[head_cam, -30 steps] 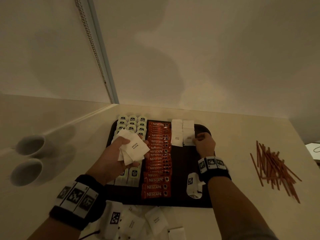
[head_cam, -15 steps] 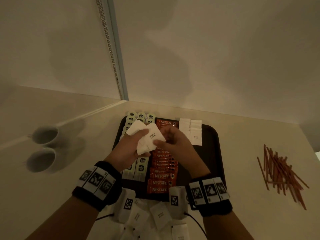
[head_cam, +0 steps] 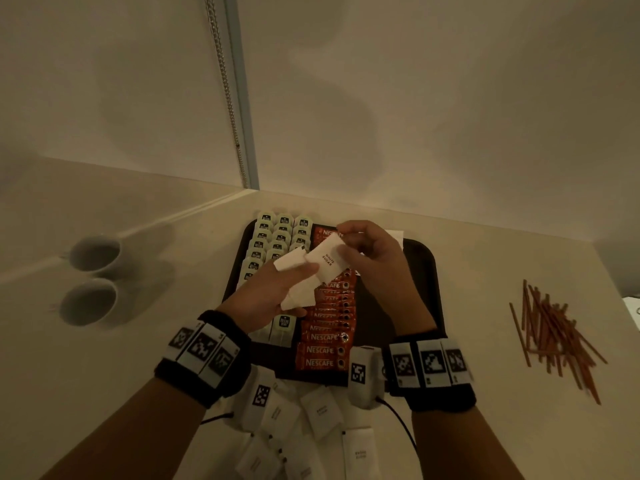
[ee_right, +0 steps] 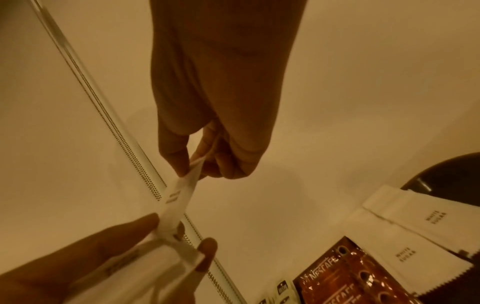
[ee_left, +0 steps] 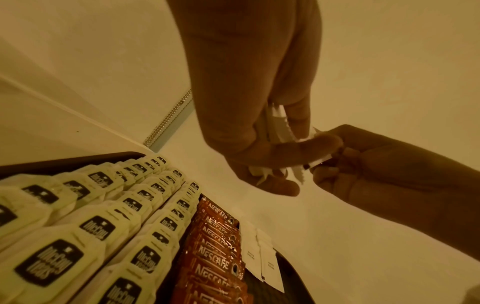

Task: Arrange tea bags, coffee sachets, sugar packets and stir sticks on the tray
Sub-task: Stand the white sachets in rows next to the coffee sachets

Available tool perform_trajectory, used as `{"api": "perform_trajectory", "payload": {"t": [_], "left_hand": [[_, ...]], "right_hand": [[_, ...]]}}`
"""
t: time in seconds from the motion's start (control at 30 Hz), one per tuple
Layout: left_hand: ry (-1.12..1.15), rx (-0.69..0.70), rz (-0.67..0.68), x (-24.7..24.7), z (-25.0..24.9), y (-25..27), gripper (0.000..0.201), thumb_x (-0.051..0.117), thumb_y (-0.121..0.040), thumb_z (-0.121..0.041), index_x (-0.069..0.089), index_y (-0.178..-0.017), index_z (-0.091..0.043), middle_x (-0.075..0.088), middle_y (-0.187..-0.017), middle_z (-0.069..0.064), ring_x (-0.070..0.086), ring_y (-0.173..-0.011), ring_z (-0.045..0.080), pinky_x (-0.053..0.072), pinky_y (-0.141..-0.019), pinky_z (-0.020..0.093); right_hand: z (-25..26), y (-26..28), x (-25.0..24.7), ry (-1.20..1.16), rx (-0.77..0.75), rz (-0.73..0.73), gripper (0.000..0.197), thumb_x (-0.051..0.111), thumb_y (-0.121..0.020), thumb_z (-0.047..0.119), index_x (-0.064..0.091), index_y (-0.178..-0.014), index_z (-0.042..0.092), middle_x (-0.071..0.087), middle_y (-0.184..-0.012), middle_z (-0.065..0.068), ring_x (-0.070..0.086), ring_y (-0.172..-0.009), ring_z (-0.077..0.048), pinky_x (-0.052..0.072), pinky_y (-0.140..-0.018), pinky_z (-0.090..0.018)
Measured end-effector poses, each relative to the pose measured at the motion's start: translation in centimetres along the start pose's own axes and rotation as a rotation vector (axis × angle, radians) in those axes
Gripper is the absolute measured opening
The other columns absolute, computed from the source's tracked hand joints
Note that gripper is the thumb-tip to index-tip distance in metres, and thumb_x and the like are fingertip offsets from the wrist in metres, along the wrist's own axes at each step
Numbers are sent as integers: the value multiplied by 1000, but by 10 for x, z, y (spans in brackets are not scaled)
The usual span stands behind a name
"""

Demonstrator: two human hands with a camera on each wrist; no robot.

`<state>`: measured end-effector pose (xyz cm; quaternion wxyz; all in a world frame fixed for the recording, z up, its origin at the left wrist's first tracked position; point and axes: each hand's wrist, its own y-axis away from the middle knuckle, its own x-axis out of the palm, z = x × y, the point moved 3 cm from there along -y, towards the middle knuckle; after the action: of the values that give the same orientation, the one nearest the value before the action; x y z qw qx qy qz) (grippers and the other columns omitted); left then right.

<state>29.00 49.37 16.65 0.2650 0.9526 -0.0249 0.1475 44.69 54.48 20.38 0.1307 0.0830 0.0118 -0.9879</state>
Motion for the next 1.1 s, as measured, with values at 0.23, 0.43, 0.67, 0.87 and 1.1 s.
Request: {"api": "perform_trajectory", "payload": {"t": [0.23,0.43,0.67,0.87,1.1], "left_hand": [[67,50,-51,3,3,-3,18,62,-89,-24,62,-108,-24,70,-97,6,66,-83,21,49,-47,27],[181,-26,-13,-6,8,-2,26,43,-95,-11,65,-106,-19,67,-111,12,64,-91,31,51,-48,27],[261,-35,-201,-24,6,-3,18,48,-96,-10,59,-106,-20,65,-108,15,64,-97,36,52,-45,26],[233,-37,-283,-28,9,-8,15,55,-93,-11,58,-106,-19,64,-105,10,62,-93,27,54,-47,26],[232,-48,-300,-32,9,-9,33,54,-92,-10,55,-125,-13,62,-112,14,62,-88,28,51,-42,25]], "right_hand": [[-16,-2,8,-65,139,40,40,73,-79,17,57,-115,17,68,-106,-6,67,-97,-23,56,-83,-43],[-41,1,-16,-299,281,-158,29,66,-83,10,56,-110,10,67,-105,-7,68,-92,-19,58,-72,-30],[-103,-1,-79,-18,427,-344,18,64,-86,7,60,-103,10,65,-108,-8,64,-91,-17,56,-71,-26],[-141,-11,-76,152,537,-293,26,60,-88,6,58,-114,6,60,-116,-9,57,-95,-15,52,-69,-22],[-158,-27,-69,253,533,-371,25,65,-86,9,60,-109,7,62,-113,-10,58,-94,-17,54,-83,-32]]}}
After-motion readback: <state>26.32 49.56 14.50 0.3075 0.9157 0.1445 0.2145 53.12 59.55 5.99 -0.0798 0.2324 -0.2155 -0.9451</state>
